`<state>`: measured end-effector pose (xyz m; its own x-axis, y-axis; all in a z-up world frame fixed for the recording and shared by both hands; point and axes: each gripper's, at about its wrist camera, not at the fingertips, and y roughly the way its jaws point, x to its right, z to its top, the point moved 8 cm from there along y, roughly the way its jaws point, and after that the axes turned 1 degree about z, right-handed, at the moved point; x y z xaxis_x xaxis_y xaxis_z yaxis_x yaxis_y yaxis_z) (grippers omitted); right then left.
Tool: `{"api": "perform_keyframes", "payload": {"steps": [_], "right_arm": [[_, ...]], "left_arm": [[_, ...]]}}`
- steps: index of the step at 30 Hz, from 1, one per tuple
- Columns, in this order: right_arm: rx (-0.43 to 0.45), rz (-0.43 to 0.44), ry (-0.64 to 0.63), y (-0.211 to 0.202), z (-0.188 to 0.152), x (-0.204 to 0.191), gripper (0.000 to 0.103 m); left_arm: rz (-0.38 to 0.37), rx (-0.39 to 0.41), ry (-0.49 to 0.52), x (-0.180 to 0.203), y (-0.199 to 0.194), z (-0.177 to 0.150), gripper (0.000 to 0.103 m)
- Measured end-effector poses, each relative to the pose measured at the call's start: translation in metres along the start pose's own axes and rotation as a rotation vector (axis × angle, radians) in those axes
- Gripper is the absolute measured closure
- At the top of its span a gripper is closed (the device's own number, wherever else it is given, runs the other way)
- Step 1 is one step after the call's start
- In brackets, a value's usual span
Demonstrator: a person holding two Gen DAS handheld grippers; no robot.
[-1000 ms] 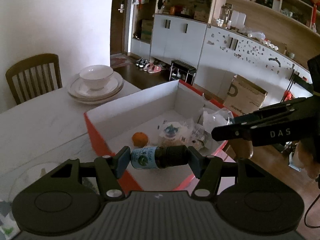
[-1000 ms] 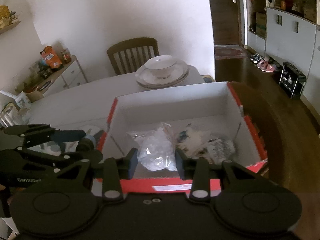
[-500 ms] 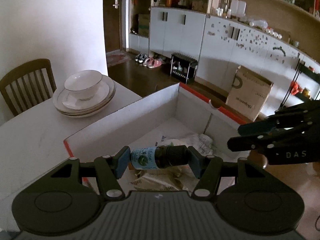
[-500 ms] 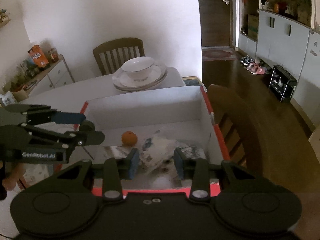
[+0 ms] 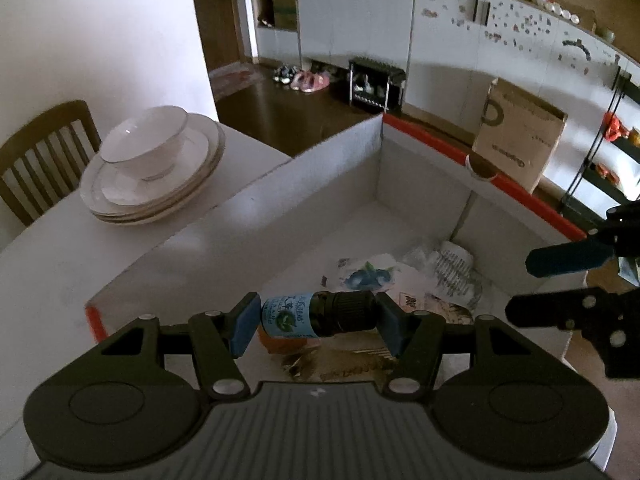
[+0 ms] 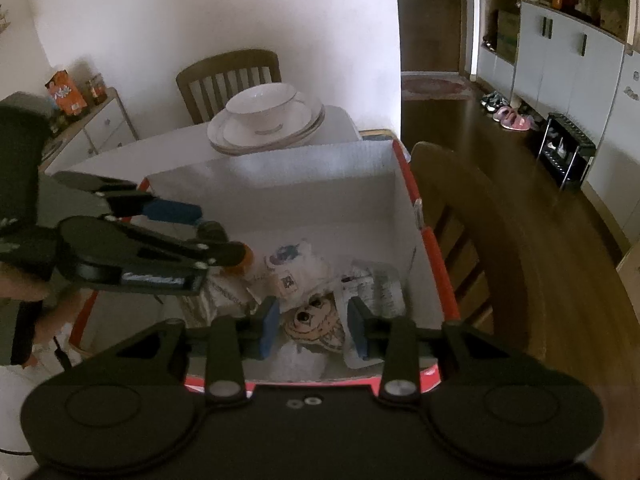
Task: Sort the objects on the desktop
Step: 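Open both tools to drop the bottle and clear packet into the box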
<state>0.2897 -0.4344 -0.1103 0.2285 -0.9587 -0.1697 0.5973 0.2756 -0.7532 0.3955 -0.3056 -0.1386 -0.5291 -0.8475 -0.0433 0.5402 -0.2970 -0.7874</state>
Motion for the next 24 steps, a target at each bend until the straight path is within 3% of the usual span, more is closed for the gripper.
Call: {"api": "perform_keyframes", "payload": {"steps": [11,20,24], "right_arm": [[-0.047,0.017,-0.024,0.016,-0.007,-0.002,0.065],[-0.063,0.027,-0.025,0.022,-0.009,0.001,0.064],[-0.064,0.028,-0.025,0.021,-0.010,0.001,0.062]], "left_arm": [[-0.026,-0.087,0.063,0.008,0.024,-0.012,0.042],[-0.081,-0.202,0.113,0.018,0.038,-0.021,0.042],[-0.083,-0.195,0.141,0.023,0.036,-0.022,0.038]]}}
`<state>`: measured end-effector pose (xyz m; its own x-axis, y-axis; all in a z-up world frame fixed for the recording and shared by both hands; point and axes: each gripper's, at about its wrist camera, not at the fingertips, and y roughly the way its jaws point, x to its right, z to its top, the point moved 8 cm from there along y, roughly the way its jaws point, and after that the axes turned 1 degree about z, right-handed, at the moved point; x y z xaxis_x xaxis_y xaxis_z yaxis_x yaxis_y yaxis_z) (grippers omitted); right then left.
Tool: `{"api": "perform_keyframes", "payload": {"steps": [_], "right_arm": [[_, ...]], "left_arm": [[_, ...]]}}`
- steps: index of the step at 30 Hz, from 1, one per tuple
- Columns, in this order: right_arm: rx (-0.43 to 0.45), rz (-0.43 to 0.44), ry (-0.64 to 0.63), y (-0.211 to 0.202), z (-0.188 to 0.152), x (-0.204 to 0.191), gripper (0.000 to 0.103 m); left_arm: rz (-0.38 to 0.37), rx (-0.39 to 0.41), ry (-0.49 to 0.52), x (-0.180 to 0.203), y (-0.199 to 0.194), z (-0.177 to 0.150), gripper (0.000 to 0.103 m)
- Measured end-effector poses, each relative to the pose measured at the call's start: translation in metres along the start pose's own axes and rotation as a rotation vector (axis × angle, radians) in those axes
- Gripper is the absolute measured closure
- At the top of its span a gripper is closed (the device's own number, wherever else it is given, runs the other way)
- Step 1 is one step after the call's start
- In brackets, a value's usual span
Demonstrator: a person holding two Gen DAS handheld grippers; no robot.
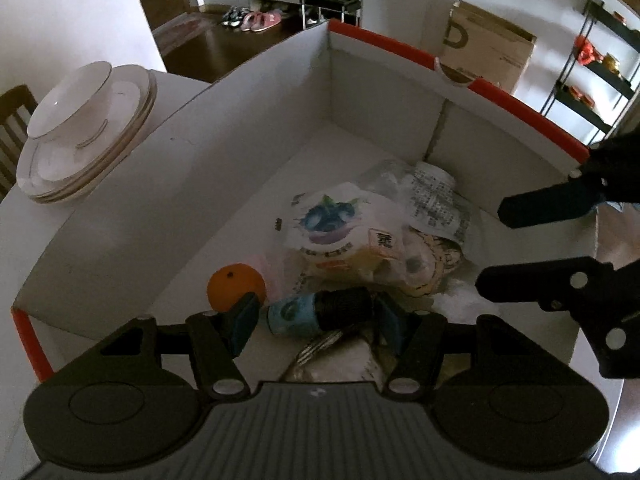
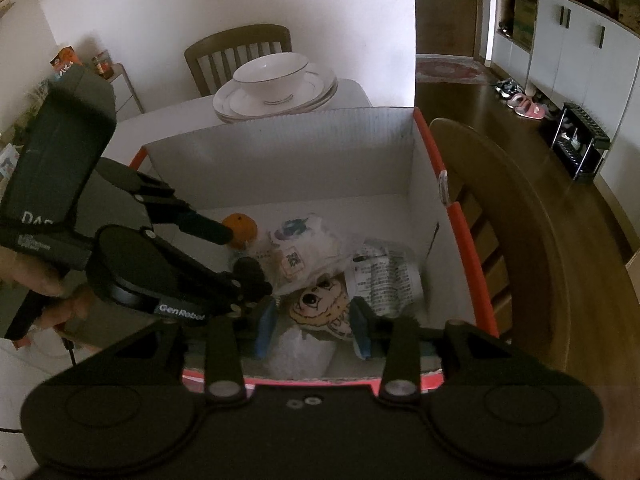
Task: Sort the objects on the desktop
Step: 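Open both tools to drop the bottle and clear packet into the box, then withdraw both tools from the box back over the table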
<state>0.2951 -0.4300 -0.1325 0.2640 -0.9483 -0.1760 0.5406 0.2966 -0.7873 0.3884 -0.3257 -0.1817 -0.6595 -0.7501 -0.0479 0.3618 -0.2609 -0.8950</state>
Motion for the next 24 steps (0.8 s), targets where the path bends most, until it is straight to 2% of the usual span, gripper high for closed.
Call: {"api": "perform_keyframes", "payload": {"steps": [6,24], "right_arm": [[0.002,0.006,0.002,-0.002,0.000,-0.001,0.057],[0.046,0.023,-0.024,-0.026,0.005,-0.017,0.053]], "left_arm": [[0.020,0.034,0.008,0.001,-0.011,-0.005,0.037],[0.025,0.220,-0.133,-0.006,-0.091,-0.023,0.036]]}}
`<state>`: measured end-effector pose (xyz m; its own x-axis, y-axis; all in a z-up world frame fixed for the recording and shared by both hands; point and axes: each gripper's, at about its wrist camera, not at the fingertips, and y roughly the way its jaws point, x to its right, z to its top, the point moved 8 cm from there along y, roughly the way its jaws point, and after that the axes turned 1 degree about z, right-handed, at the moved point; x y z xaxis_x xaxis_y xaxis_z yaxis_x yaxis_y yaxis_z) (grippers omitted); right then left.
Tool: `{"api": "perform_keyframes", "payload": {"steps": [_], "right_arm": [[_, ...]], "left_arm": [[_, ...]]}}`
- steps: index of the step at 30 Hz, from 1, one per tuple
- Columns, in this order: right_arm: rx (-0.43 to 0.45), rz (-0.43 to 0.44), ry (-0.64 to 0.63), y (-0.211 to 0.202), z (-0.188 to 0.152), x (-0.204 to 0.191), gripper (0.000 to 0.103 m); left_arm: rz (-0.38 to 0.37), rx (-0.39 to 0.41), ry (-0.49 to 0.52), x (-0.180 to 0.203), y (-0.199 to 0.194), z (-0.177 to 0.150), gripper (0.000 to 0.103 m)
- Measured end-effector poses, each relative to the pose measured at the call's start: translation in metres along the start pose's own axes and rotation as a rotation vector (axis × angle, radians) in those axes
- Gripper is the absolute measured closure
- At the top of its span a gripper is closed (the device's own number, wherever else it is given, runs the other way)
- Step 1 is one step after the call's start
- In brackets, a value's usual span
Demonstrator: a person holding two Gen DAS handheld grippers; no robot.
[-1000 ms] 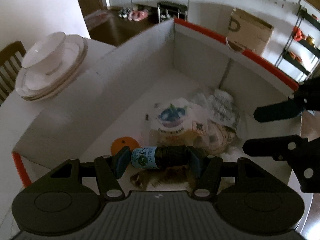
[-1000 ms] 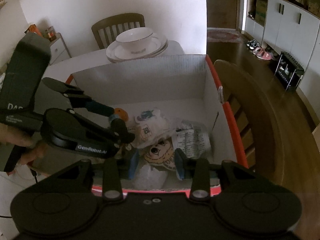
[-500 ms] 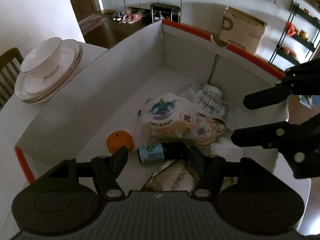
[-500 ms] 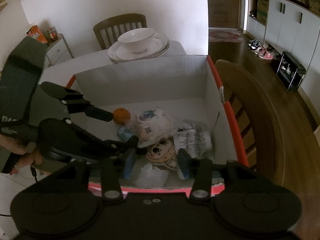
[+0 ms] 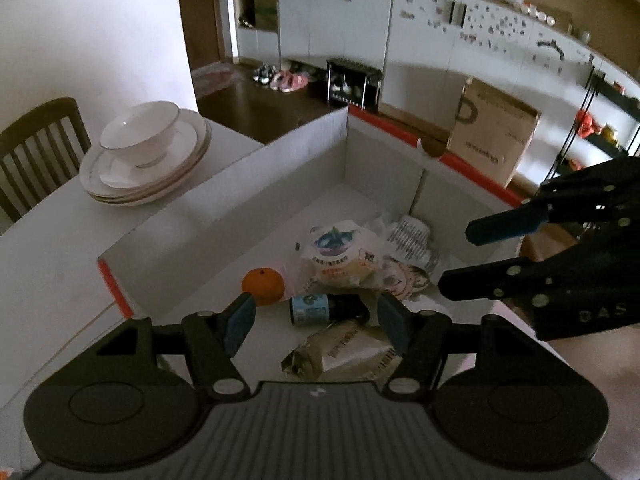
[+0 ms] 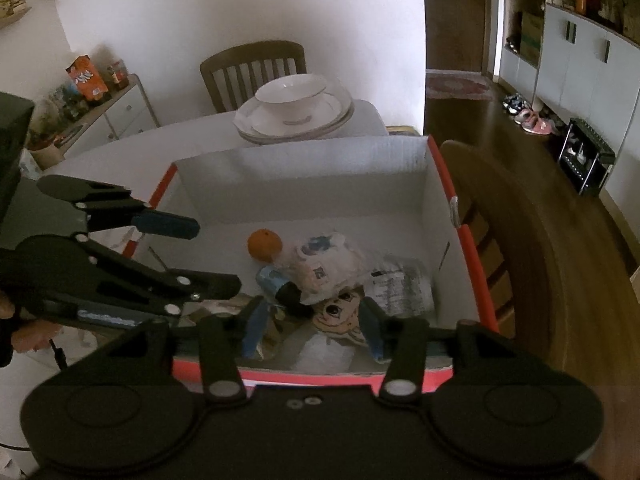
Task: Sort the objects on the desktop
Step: 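Withdraw both tools from the box back over the table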
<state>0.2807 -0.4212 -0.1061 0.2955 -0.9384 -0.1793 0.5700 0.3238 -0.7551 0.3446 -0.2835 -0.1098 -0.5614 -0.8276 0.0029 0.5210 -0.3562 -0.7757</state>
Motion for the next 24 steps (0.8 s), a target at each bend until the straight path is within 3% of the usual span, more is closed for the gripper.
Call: {"api": "perform_keyframes", "payload": {"steps": [11,24], "right_arm": [[0.034,0.000,-0.024,-0.011,0.002,-0.020,0.050],[0.099,-0.005,-0.058,-0.022,0.001,-0.062,0.034]], "left_arm": [[0.008,0.094,-0.070,-0.005,-0.045,-0.011,0.036],[0.023,0.134,-0.178,-0.039,-0.086,-0.056,0.036]]}}
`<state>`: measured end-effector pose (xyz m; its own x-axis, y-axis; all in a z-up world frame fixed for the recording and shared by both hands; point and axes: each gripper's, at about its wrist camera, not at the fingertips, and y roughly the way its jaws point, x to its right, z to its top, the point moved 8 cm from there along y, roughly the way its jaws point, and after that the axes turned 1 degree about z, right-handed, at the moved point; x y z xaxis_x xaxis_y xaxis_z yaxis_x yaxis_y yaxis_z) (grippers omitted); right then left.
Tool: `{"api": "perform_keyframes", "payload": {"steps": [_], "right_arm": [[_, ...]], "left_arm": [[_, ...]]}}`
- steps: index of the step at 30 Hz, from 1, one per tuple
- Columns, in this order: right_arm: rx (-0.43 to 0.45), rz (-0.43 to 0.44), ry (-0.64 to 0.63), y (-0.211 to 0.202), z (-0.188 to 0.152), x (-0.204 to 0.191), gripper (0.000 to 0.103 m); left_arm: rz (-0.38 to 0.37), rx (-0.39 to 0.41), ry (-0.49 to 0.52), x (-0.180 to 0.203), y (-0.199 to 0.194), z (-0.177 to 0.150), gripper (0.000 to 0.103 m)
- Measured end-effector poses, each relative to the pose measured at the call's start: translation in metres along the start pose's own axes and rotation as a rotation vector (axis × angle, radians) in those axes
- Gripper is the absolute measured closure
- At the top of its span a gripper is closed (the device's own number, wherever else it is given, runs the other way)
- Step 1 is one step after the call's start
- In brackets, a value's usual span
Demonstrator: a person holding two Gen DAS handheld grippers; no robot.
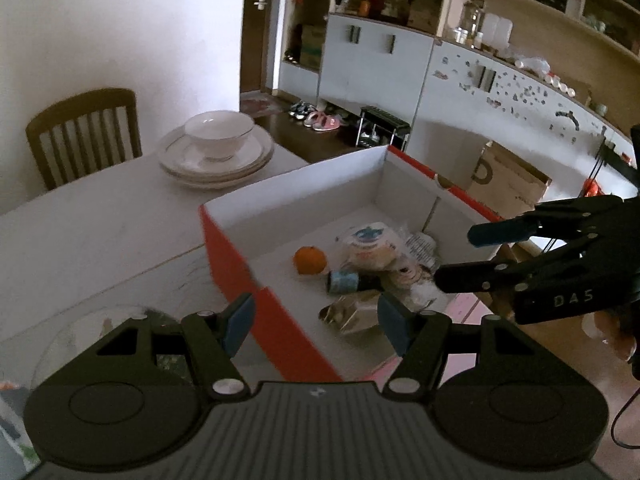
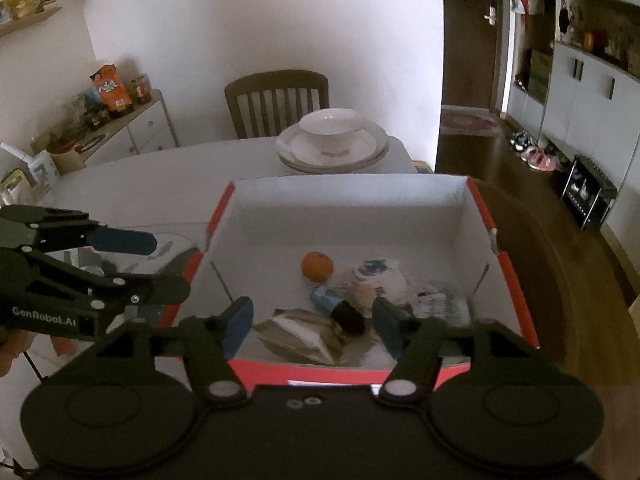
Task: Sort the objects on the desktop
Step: 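Withdraw both tools from the box back over the table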
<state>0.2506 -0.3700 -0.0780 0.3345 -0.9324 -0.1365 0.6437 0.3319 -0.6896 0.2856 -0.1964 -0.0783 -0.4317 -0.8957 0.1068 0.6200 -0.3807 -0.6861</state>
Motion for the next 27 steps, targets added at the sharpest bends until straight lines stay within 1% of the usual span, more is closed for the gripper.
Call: {"api": "perform_keyframes", "payload": {"steps": [1,2,6,8,10,12,15,19,22,27], "right_arm": [[0.005,-0.002,-0.003,0.000,0.000,-0.004,0.034],[0.011,-0.004,-0.004,0.000,0.000,-0.008,0.033],[0.030,-0.015,-0.002,-0.001,-0.001,-0.022,0.030],[0.035,-0.017,-0.001,-0.001,-0.001,-0.031,0.027],[0.048,-0.012,-0.003,-0.003,0.000,-0.043,0.023],[0.055,0.000,-0.012,-0.004,-0.001,-0.057,0.021],[0.060,0.016,-0.033,-0.004,-0.003,-0.080,0.019],[0.069,0.042,-0.040,-0.003,-0.004,-0.109,0.012],[0.068,0.073,-0.043,0.000,-0.006,-0.132,0.010],[0.055,0.091,-0.058,0.007,-0.012,-0.168,0.009]], "left_arm": [[0.000,0.000,-0.007,-0.004,-0.003,-0.002,0.032],[0.000,0.000,-0.015,-0.009,-0.005,-0.006,0.030],[0.000,0.002,-0.042,-0.028,-0.016,-0.016,0.029],[0.006,0.010,-0.050,-0.036,-0.021,-0.020,0.029],[0.011,0.019,-0.061,-0.046,-0.028,-0.023,0.025],[0.020,0.031,-0.066,-0.055,-0.035,-0.026,0.023],[0.029,0.047,-0.069,-0.071,-0.046,-0.030,0.023],[0.039,0.065,-0.075,-0.091,-0.059,-0.037,0.020],[0.060,0.074,-0.065,-0.107,-0.069,-0.044,0.020],[0.084,0.076,-0.036,-0.131,-0.080,-0.057,0.020]]}}
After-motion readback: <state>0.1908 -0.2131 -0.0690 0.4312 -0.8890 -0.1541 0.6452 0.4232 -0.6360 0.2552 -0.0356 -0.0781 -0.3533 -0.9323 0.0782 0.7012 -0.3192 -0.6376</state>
